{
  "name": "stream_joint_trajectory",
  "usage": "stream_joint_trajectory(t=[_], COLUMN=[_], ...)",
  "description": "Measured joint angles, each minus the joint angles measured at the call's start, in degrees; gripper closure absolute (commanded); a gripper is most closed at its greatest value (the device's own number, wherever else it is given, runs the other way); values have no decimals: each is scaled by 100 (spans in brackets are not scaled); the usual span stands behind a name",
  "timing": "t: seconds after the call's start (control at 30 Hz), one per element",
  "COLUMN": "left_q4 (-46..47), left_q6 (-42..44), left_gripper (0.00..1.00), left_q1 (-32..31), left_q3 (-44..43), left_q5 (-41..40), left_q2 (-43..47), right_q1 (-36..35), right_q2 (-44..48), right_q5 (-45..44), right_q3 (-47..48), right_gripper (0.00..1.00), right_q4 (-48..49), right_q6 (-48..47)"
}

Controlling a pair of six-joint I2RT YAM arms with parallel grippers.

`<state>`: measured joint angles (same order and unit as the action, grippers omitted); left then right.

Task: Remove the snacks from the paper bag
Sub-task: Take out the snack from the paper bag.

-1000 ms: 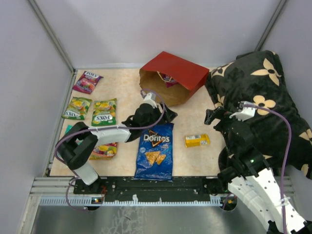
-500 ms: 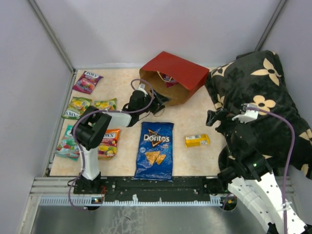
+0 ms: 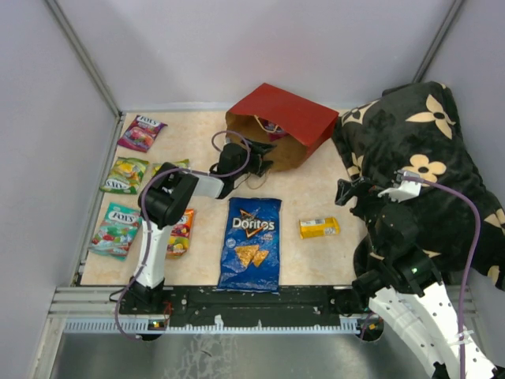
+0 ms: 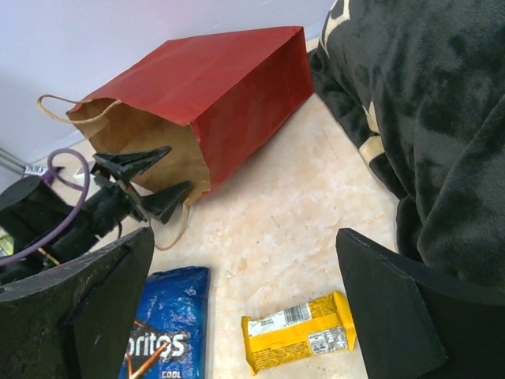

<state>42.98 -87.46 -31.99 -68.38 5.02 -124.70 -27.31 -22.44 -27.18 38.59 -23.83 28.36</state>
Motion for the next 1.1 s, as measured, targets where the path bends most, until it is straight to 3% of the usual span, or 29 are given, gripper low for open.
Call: stream_joint_trajectory(t=[0.2, 0.43, 0.6, 0.9, 1.1], left_q4=[-407, -1067, -1593, -2446, -3056], left_q6=[-203, -96, 120, 1156, 2114], left_gripper=[21, 21, 20, 20, 20], left_q1=[2, 11, 39, 87, 181], left_q3=[-1172, -2433, -2695, -2761, -4109], left_q5=[-155, -448, -879, -1954, -2459], left_q2=[-885, -1207, -1257, -1272, -1790], right_q1=[0, 0, 0, 0, 0], right_q2=[55, 323, 435, 426, 435], right_q5=[2, -11, -61, -28, -9], right_q3=[-37, -37, -37, -125, -144], right_gripper=[1, 1, 1, 1, 1], right_q4=[-149, -398, -579, -584, -603], right_q6=[72, 181, 245, 321, 323])
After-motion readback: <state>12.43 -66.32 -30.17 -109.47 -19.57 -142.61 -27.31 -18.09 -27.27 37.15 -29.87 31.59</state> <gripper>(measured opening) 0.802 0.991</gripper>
